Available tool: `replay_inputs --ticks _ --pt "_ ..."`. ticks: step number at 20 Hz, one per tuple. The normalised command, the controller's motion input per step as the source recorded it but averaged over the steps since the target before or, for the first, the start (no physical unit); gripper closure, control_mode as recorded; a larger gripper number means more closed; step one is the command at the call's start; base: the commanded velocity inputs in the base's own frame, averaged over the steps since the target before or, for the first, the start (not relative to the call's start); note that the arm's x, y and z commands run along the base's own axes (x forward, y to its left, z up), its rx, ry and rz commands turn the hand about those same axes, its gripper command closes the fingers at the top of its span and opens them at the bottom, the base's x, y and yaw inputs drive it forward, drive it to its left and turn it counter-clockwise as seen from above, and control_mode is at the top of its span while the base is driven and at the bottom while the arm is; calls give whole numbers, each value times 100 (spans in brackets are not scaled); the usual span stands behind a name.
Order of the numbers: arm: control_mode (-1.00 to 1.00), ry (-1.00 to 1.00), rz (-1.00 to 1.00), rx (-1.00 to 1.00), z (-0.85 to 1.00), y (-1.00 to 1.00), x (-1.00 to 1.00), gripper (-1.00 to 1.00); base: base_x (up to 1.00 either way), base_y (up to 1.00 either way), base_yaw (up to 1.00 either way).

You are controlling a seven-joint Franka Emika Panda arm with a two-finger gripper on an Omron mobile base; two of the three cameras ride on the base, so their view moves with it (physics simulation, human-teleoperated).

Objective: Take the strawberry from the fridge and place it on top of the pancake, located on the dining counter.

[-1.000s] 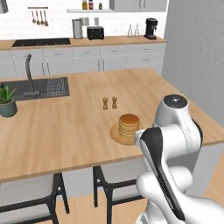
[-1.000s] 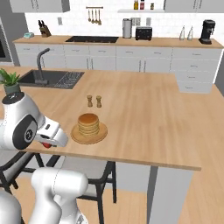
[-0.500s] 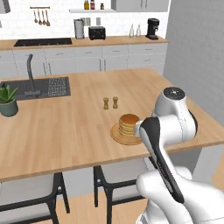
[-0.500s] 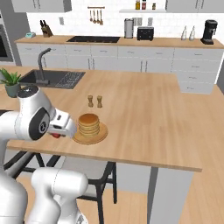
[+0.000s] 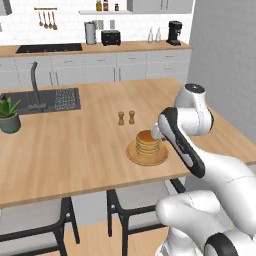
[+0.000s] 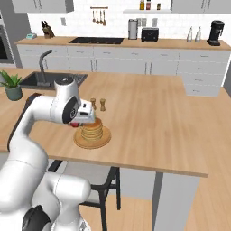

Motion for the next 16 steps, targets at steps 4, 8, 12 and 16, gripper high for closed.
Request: replay_inputs --ticks 4,8,12,16 --pt "-100 13 11 0 -10 0 100 100 0 0 0" --pt "-100 10 5 -2 -13 -2 100 100 0 0 0" --pt "-100 -5 1 -4 -38 0 100 100 0 0 0" --pt "-100 0 0 0 -33 0 96 100 0 0 0"
